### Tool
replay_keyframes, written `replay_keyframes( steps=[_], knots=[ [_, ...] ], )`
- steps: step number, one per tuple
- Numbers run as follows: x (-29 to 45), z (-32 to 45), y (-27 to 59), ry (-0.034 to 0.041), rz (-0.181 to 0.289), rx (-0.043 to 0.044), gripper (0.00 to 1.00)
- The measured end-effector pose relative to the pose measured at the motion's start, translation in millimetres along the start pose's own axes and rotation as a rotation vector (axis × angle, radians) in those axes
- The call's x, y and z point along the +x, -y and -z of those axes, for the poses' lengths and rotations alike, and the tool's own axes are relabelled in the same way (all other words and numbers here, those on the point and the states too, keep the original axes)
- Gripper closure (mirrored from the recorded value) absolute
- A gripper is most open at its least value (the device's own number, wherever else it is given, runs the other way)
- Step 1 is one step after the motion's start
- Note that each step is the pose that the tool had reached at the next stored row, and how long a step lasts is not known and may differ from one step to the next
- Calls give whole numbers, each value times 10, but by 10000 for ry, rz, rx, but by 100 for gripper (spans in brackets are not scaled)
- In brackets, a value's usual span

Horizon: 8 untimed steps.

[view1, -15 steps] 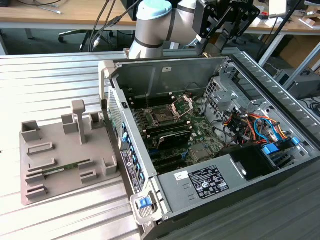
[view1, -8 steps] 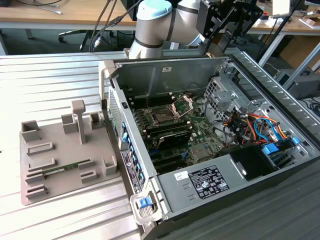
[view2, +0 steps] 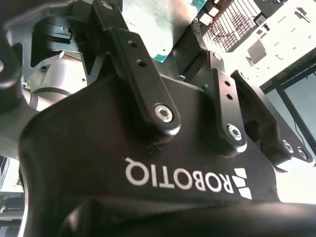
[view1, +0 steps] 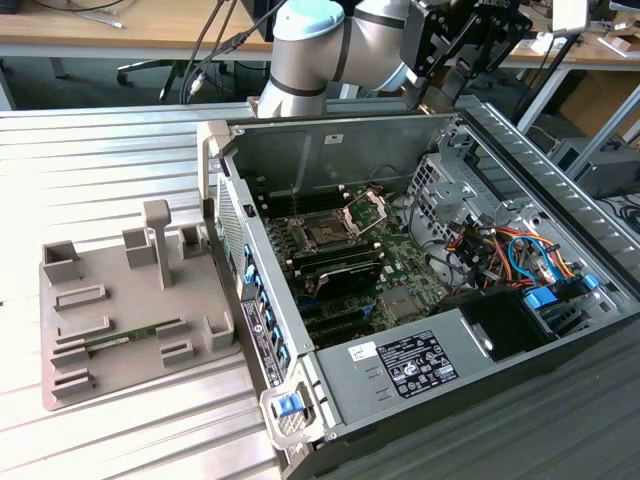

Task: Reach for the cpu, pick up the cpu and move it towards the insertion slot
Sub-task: 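Pick up the cpu and move it towards the insertion slot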

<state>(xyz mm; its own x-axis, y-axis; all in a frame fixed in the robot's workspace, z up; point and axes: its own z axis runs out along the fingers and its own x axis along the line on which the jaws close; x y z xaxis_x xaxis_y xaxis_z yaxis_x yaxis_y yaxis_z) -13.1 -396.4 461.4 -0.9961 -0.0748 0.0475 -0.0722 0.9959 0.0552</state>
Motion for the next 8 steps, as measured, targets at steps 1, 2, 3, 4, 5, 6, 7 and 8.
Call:
replay_keyframes(
  steps=[1,2,3,4,5,6,7,8],
  knots=[
    [-9,0,1,0,0,0,45],
    [-22,1,1,0,-1,1,45],
    [-29,1,2,0,0,0,45],
    [-40,2,3,0,0,-1,45],
    [-49,2,4,1,-1,-1,45],
    [-67,3,5,1,0,-1,45],
    [-76,3,5,1,0,-1,45],
    [-84,4,6,0,0,-1,45]
  ],
)
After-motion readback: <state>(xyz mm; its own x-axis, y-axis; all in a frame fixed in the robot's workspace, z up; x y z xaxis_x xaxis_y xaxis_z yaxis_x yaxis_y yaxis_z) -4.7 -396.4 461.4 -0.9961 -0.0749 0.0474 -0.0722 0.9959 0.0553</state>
